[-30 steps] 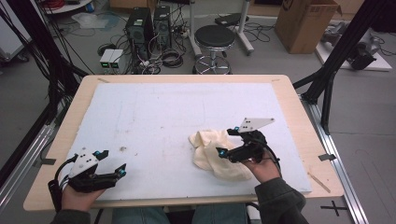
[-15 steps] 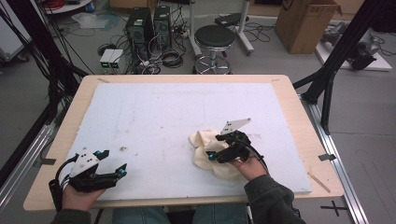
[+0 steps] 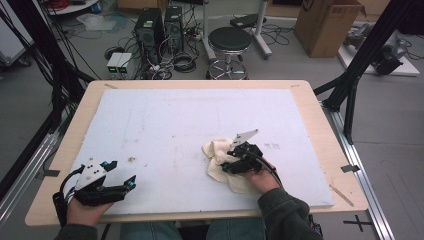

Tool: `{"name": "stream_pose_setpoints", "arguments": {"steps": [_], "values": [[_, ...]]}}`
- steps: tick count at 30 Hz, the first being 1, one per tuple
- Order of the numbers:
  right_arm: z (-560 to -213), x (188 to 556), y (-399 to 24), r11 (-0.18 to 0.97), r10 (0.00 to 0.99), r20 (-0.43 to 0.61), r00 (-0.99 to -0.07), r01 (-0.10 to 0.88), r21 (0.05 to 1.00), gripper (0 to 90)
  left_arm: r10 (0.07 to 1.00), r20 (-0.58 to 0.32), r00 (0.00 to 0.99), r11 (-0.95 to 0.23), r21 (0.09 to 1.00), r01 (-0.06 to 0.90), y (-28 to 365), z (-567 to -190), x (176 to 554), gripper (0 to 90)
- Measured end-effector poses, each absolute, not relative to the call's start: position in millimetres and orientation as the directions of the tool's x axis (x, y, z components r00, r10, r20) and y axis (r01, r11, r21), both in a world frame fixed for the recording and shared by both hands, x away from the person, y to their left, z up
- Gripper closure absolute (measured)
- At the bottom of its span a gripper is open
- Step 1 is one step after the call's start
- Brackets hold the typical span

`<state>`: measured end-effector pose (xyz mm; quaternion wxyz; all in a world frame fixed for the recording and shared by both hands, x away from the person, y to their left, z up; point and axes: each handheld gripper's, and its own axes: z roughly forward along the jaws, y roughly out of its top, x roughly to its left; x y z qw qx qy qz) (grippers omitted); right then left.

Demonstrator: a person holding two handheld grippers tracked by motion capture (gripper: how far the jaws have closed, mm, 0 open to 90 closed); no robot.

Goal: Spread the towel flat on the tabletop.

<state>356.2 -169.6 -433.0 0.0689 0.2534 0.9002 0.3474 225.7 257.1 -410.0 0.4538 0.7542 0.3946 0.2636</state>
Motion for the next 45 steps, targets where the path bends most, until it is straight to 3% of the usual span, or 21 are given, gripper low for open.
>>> {"name": "stream_pose_setpoints", "arguments": {"steps": [15,30,45], "values": [[-433,362,-173,0.618,0.465,0.108,-0.879,0.409,0.672,77.1,0.83,0.047,0.556,-0.287,0.891,0.353,254,-411,227,21.0],[-399,362,-159,0.577,0.409,0.121,-0.905,0.359,0.734,79.7,0.828,0.046,0.559,-0.286,0.892,0.351,255,-411,228,21.1],[-370,378,-97,0.566,0.354,0.109,-0.929,0.306,0.766,79.6,0.828,0.044,0.559,-0.283,0.894,0.348,255,-410,228,21.0]]}}
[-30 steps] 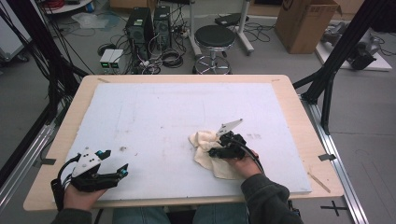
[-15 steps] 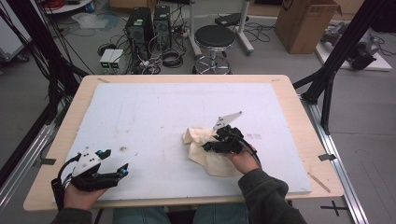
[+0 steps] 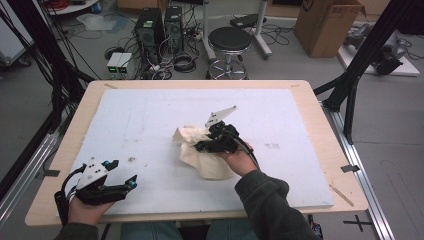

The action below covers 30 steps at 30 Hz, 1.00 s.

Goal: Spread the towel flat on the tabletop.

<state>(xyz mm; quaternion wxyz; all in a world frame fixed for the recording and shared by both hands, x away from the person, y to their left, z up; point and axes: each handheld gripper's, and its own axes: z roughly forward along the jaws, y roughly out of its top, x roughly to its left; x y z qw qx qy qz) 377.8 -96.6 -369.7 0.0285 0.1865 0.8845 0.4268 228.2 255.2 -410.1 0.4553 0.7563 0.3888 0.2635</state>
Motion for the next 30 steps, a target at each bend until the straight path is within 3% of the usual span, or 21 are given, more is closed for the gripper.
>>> {"name": "stream_pose_setpoints", "arguments": {"steps": [4,12,15,17,18,22,28,30], "values": [[-376,384,-81,0.556,0.345,0.131,-0.93,0.315,0.77,79.3,0.827,0.044,0.561,-0.285,0.893,0.349,255,-410,228,21.0],[-406,398,-64,0.642,0.364,0.137,-0.921,0.354,0.68,72.6,0.823,0.044,0.566,-0.286,0.893,0.347,254,-410,229,21.0],[-406,397,-63,0.651,0.373,0.121,-0.92,0.353,0.672,58.7,0.823,0.04,0.566,-0.285,0.891,0.352,254,-411,230,21.2],[-404,397,-64,0.643,0.374,0.129,-0.918,0.357,0.678,56.2,0.823,0.039,0.566,-0.286,0.891,0.354,254,-411,231,21.2],[-398,395,-70,0.623,0.368,0.138,-0.919,0.354,0.698,49.5,0.823,0.035,0.566,-0.282,0.892,0.354,253,-411,231,21.2],[-385,390,-85,0.573,0.37,0.143,-0.918,0.347,0.743,42.8,0.819,0.03,0.573,-0.282,0.89,0.357,251,-412,233,21.2],[-372,380,-110,0.534,0.377,0.13,-0.917,0.33,0.779,39.8,0.804,0.029,0.594,-0.294,0.888,0.354,239,-412,240,21.5],[-369,369,-126,0.519,0.381,0.109,-0.918,0.31,0.797,44.0,0.783,0.016,0.622,-0.298,0.887,0.352,231,-411,244,24.7]]}}
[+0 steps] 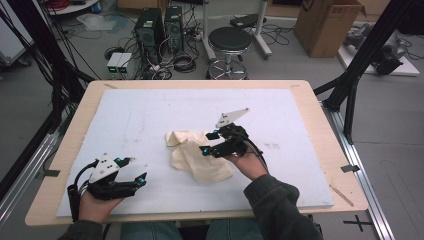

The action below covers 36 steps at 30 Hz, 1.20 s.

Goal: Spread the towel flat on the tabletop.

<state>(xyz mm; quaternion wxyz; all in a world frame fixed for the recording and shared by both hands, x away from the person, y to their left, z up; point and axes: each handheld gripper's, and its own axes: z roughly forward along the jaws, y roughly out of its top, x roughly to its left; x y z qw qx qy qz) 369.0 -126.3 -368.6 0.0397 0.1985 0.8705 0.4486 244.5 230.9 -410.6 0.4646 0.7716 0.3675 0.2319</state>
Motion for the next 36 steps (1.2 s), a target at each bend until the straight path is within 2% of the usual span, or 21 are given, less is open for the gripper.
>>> {"name": "stream_pose_setpoints", "arguments": {"steps": [5,10,12,13,18,22,27,30,34,36], "values": [[-371,354,-151,0.503,0.39,0.089,-0.916,0.293,0.813,48.5,0.766,-0.002,0.643,-0.303,0.881,0.364,220,-410,253,32.2],[-382,340,-175,0.507,0.398,0.082,-0.914,0.294,0.81,53.1,0.745,-0.027,0.667,-0.32,0.862,0.393,203,-414,274,45.5],[-384,339,-177,0.511,0.397,0.077,-0.915,0.29,0.809,54.8,0.743,-0.031,0.669,-0.322,0.86,0.397,199,-415,279,47.3],[-392,335,-183,0.519,0.396,0.081,-0.915,0.296,0.802,57.7,0.735,-0.041,0.677,-0.322,0.857,0.401,193,-417,286,50.7],[-417,330,-194,0.53,0.396,0.099,-0.913,0.315,0.788,60.2,0.709,-0.067,0.702,-0.342,0.838,0.425,181,-424,300,55.4],[-428,331,-193,0.551,0.396,0.11,-0.912,0.332,0.765,60.2,0.689,-0.111,0.716,-0.365,0.801,0.475,169,-432,316,58.3],[-434,337,-188,0.581,0.388,0.103,-0.916,0.33,0.744,61.7,0.675,-0.095,0.732,-0.417,0.769,0.484,153,-432,326,60.8],[-440,340,-181,0.622,0.382,0.082,-0.92,0.322,0.714,61.8,0.68,-0.083,0.729,-0.44,0.748,0.496,147,-435,330,68.3],[-440,341,-181,0.631,0.385,0.059,-0.921,0.309,0.711,68.5,0.689,-0.094,0.719,-0.438,0.736,0.516,147,-438,333,72.4],[-441,342,-181,0.628,0.393,0.058,-0.918,0.314,0.712,71.1,0.69,-0.081,0.719,-0.446,0.735,0.51,146,-439,333,80.8]]}}
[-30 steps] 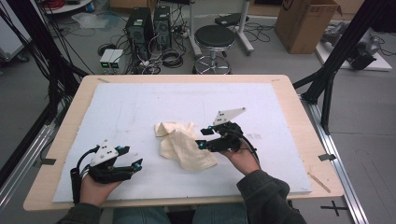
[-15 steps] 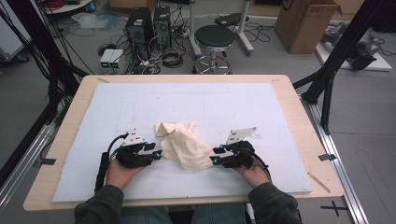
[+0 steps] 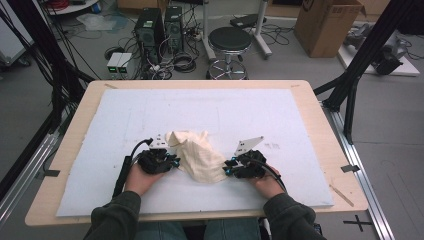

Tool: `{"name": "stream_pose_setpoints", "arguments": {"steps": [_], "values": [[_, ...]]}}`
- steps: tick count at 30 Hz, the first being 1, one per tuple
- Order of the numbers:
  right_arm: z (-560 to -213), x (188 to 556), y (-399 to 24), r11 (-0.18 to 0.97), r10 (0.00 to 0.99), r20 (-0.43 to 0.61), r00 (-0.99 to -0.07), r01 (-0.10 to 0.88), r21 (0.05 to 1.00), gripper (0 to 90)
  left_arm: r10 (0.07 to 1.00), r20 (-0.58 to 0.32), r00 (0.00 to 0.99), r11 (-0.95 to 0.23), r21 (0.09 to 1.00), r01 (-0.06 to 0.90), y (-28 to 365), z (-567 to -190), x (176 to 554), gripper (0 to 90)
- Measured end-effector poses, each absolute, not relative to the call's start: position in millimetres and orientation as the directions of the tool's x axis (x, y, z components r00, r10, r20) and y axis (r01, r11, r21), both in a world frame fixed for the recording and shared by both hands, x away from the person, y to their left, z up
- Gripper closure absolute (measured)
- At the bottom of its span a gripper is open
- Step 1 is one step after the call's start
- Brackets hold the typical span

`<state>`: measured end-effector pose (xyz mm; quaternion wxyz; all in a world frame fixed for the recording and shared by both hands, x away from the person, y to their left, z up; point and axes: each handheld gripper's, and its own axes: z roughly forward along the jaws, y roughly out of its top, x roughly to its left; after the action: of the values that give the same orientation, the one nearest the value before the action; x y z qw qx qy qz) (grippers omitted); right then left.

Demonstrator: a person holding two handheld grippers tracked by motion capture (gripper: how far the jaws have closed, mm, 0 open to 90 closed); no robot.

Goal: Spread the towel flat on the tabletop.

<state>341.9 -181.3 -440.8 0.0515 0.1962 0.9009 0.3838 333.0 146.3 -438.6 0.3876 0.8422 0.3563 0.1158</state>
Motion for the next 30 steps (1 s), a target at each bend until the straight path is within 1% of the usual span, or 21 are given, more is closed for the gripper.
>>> {"name": "stream_pose_setpoints", "arguments": {"steps": [2,3,4,5,6,7,10,12,15,19,21,22,23,24,25,26,27,28,30], "values": [[-441,342,-181,0.635,0.385,0.049,-0.922,0.303,0.71,71.8,0.685,-0.071,0.725,-0.454,0.737,0.501,146,-438,333,84.2],[-441,342,-181,0.636,0.386,0.044,-0.921,0.301,0.711,75.5,0.684,-0.07,0.726,-0.455,0.738,0.499,146,-438,333,84.9],[-441,342,-181,0.636,0.386,0.044,-0.921,0.301,0.711,75.5,0.685,-0.07,0.725,-0.452,0.74,0.499,145,-438,333,84.9],[-441,344,-182,0.632,0.393,0.041,-0.919,0.302,0.714,82.1,0.684,-0.063,0.727,-0.457,0.739,0.494,146,-437,332,85.6],[-441,344,-182,0.632,0.393,0.041,-0.919,0.302,0.714,82.1,0.685,-0.06,0.726,-0.458,0.74,0.493,146,-437,332,85.6],[-441,345,-183,0.623,0.391,0.062,-0.918,0.314,0.716,86.4,0.685,-0.059,0.726,-0.455,0.744,0.489,147,-436,331,85.7],[-441,348,-186,0.615,0.392,0.083,-0.916,0.328,0.718,87.3,0.685,-0.044,0.727,-0.455,0.754,0.474,152,-430,327,85.9],[-439,347,-187,0.613,0.393,0.072,-0.917,0.32,0.722,87.4,0.683,-0.037,0.73,-0.445,0.771,0.456,157,-424,321,86.0],[-429,340,-192,0.594,0.387,0.074,-0.919,0.31,0.742,87.4,0.683,-0.019,0.73,-0.435,0.793,0.427,170,-413,304,86.0],[-418,326,-194,0.573,0.367,0.066,-0.928,0.281,0.77,87.4,0.682,-0.013,0.731,-0.427,0.805,0.413,179,-406,292,85.9],[-412,316,-193,0.579,0.352,0.057,-0.934,0.265,0.771,87.4,0.67,0.001,0.742,-0.432,0.814,0.389,186,-401,275,85.9],[-410,311,-193,0.583,0.346,0.048,-0.937,0.255,0.771,87.4,0.67,0.001,0.742,-0.432,0.814,0.389,186,-401,275,85.9],[-409,308,-192,0.586,0.344,0.049,-0.938,0.255,0.769,87.4,0.673,0.004,0.74,-0.429,0.817,0.386,187,-401,270,85.8],[-407,304,-192,0.586,0.34,0.047,-0.939,0.251,0.771,87.3,0.667,0.016,0.745,-0.436,0.819,0.373,190,-401,258,85.8],[-406,300,-191,0.586,0.333,0.044,-0.942,0.243,0.773,87.3,0.667,0.016,0.745,-0.436,0.819,0.373,190,-401,258,85.8],[-404,295,-190,0.586,0.33,0.05,-0.943,0.247,0.772,87.3,0.661,0.026,0.75,-0.446,0.817,0.365,192,-401,244,85.8],[-403,290,-189,0.591,0.323,0.047,-0.945,0.241,0.77,87.3,0.661,0.026,0.75,-0.446,0.817,0.365,192,-401,244,85.7],[-403,286,-188,0.59,0.314,0.046,-0.948,0.234,0.773,87.3,0.654,0.033,0.755,-0.455,0.815,0.358,193,-402,233,85.7],[-406,280,-186,0.604,0.306,0.047,-0.951,0.232,0.763,87.2,0.651,0.036,0.758,-0.46,0.813,0.356,194,-403,228,85.6]]}}
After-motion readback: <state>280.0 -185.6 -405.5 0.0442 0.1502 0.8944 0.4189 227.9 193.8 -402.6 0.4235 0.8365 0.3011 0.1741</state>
